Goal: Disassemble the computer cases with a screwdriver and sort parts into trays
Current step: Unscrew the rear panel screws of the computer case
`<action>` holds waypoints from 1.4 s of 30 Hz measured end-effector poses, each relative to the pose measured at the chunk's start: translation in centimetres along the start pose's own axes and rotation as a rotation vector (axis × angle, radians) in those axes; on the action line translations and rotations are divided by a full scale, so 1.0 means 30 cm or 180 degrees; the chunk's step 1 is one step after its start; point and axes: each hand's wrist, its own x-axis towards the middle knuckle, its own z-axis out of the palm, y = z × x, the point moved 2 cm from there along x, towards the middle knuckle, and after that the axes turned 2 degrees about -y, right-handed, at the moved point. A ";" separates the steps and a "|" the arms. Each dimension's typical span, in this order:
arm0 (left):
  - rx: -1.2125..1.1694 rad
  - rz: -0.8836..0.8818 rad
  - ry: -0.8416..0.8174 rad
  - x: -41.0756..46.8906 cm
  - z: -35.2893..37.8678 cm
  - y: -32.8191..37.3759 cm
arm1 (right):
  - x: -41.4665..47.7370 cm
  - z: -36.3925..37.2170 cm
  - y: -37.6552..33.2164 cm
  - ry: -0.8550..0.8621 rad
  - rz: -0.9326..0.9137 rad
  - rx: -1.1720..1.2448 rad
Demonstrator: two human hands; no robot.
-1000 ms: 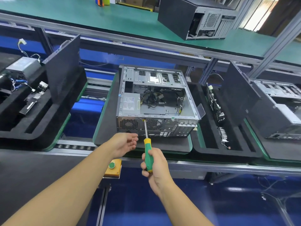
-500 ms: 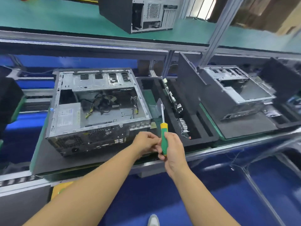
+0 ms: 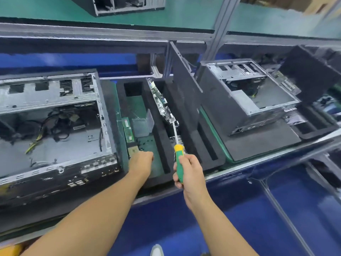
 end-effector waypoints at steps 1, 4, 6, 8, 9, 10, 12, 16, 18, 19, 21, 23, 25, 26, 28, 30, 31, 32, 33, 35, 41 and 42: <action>0.0072 0.0089 0.0037 0.016 0.010 0.000 | 0.017 0.001 -0.002 -0.0037 0.0019 0.0010; -0.0049 0.0313 0.0094 0.041 0.037 -0.013 | 0.054 0.005 -0.009 -0.0120 0.0061 0.0032; -0.0588 0.0226 0.0027 0.035 0.038 -0.025 | 0.071 0.016 -0.017 -0.0146 0.0054 0.0012; -0.1244 0.0181 0.0023 0.012 0.019 -0.034 | 0.079 0.040 -0.033 -0.0126 -0.0014 0.0022; -0.1523 0.0202 0.0044 -0.008 0.008 -0.040 | 0.077 0.059 -0.041 -0.0119 -0.0077 0.0071; -0.1754 0.0229 0.0061 -0.033 -0.005 -0.047 | 0.071 0.082 -0.049 -0.0123 -0.0157 0.0142; -0.2101 0.0292 0.0038 -0.095 -0.031 -0.069 | 0.046 0.140 -0.056 -0.0188 -0.0328 0.0303; -0.2034 0.0719 -0.0284 -0.242 -0.124 -0.151 | -0.056 0.298 -0.033 -0.0602 -0.0481 0.0603; -0.1684 0.1020 -0.0802 -0.327 -0.170 -0.210 | -0.124 0.388 -0.001 -0.0839 -0.0440 0.0667; -0.1475 0.1154 -0.1091 -0.373 -0.191 -0.246 | -0.161 0.434 0.018 -0.0951 -0.0396 0.0687; -0.1147 0.1285 -0.1386 -0.458 -0.230 -0.341 | -0.239 0.530 0.066 -0.1217 -0.0294 0.0750; -0.1168 0.1181 -0.1202 -0.531 -0.279 -0.470 | -0.322 0.626 0.121 -0.1484 -0.0199 0.0835; -0.1899 0.0895 -0.0921 -0.596 -0.328 -0.625 | -0.403 0.719 0.178 -0.1730 -0.0123 0.0948; -0.2570 0.0696 -0.0846 -0.629 -0.347 -0.705 | -0.439 0.763 0.207 -0.1840 -0.0091 0.0996; -0.3407 0.0195 -0.0305 -0.676 -0.377 -0.871 | -0.504 0.844 0.264 -0.2000 -0.0015 0.1000; -0.3416 -0.0302 0.0617 -0.709 -0.394 -1.032 | -0.557 0.913 0.321 -0.2103 0.0074 0.0872; -0.3381 -0.0479 0.1049 -0.725 -0.401 -1.101 | -0.579 0.943 0.350 -0.2118 0.0133 0.0780; -0.3314 -0.0616 0.1430 -0.743 -0.405 -1.161 | -0.597 0.968 0.379 -0.2102 0.0197 0.0691; -0.3166 -0.0730 0.1767 -0.759 -0.408 -1.215 | -0.611 0.989 0.408 -0.2059 0.0257 0.0597; -0.2749 -0.0887 0.2116 -0.786 -0.410 -1.304 | -0.630 1.022 0.463 -0.1938 0.0356 0.0365; -0.1974 -0.0671 0.1216 -0.745 -0.356 -1.361 | -0.670 1.079 0.619 -0.1503 0.0826 -0.0691; -0.1959 -0.0621 0.1141 -0.729 -0.340 -1.357 | -0.671 1.090 0.641 -0.1423 0.0904 -0.0791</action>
